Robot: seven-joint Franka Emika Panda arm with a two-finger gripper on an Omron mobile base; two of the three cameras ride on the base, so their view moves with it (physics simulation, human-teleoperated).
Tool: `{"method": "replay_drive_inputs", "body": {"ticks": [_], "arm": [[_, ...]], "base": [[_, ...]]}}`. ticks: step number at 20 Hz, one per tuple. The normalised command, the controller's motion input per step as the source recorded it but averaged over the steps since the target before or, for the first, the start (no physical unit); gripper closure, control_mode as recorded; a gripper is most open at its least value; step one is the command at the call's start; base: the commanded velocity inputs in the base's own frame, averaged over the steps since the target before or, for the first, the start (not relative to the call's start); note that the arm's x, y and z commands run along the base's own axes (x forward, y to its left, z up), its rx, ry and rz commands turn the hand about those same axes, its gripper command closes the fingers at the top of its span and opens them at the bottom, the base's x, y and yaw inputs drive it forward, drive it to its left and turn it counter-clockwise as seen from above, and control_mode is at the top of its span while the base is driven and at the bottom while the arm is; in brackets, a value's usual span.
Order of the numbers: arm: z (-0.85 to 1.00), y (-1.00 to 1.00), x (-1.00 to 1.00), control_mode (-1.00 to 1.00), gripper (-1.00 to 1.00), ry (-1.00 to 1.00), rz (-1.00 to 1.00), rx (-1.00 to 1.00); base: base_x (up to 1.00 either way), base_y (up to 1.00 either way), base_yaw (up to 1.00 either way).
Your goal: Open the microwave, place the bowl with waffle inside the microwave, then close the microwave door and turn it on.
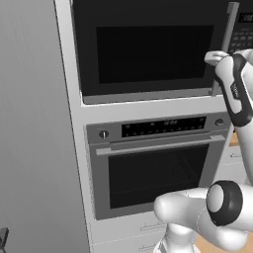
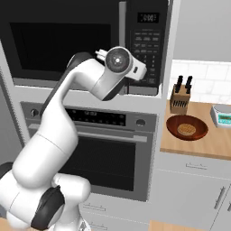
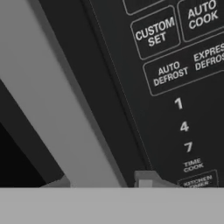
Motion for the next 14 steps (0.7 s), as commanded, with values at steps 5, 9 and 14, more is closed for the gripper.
{"method": "replay_drive_inputs", "body": {"ticks": [5,9,14], "arm": [[0.01,0.02,-0.65,-1.0,1.0,0.0,-0.07,-0.04],[0.11,-0.16,-1.0,-1.0,1.0,0.0,-0.25,-0.09],[0.04,-0.22,-1.0,-1.0,1.0,0.0,-0.25,-0.22]], "base": [[0.0,0.0,0.0],[0.0,0.0,0.0],[0.0,0.0,0.0]]}}
